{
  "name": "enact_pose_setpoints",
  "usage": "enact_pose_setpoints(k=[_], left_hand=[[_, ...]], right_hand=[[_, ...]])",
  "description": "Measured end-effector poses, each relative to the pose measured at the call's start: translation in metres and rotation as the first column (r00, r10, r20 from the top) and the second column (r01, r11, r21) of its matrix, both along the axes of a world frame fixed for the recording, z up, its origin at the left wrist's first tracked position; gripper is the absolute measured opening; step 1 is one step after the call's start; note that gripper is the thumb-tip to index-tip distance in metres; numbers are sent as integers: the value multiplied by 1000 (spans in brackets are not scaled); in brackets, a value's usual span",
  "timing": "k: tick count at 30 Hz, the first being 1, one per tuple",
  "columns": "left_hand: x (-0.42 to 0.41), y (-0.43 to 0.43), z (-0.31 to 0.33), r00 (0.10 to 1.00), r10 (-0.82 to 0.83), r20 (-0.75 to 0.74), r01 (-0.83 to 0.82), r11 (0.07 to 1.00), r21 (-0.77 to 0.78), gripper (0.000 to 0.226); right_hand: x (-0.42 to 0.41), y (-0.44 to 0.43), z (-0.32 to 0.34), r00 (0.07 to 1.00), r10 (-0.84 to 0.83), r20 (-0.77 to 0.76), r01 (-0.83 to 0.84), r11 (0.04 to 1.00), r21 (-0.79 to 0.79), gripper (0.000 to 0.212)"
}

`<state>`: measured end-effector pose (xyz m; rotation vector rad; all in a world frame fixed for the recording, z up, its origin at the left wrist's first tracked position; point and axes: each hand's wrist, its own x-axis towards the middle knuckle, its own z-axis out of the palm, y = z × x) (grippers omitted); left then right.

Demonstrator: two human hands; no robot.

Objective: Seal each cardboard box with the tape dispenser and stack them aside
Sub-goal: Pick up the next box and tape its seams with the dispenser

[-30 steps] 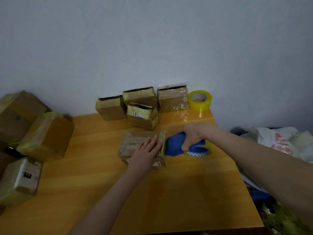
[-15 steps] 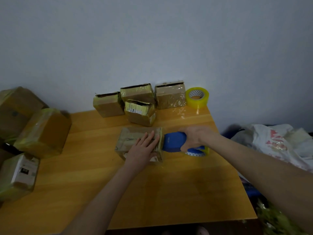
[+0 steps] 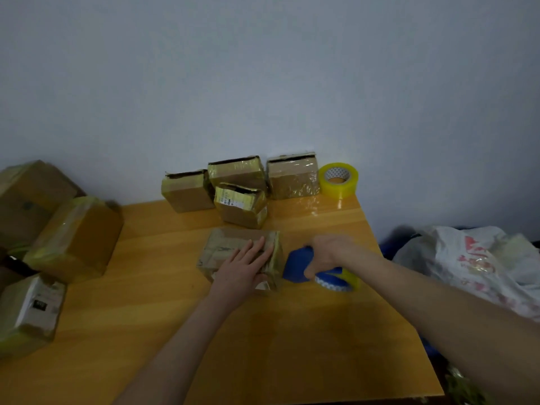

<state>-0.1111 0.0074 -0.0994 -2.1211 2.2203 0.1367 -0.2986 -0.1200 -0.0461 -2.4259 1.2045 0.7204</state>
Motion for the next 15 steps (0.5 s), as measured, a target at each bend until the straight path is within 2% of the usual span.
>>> enact_pose_setpoints(k=[3,5,7,9,11,15], left_hand=[[-2,-3,9,997,45,-54,-42,998,52,69],[-17,-6,16,985,148,-90,-147,989,18,67],[-37,-15,21,948,291,-125,-301,951,-69,63],[-53,-28,26,889,439,-127,-453,883,-120,59],[-62,-39,29,846,525,-95,-533,838,-116,55],[-60,-32,20,897,440,-43,-442,886,-140,59]], right_hand=[[-14,-22,11,987,-101,123,98,995,27,63],[-22,-35,14,936,-232,263,205,970,127,54],[-30,-40,8,788,-437,434,331,895,299,48],[-33,-38,-5,571,-627,531,427,779,459,46],[-32,-35,-18,385,-765,516,477,644,599,49],[-30,-35,-35,184,-904,387,500,425,755,43]])
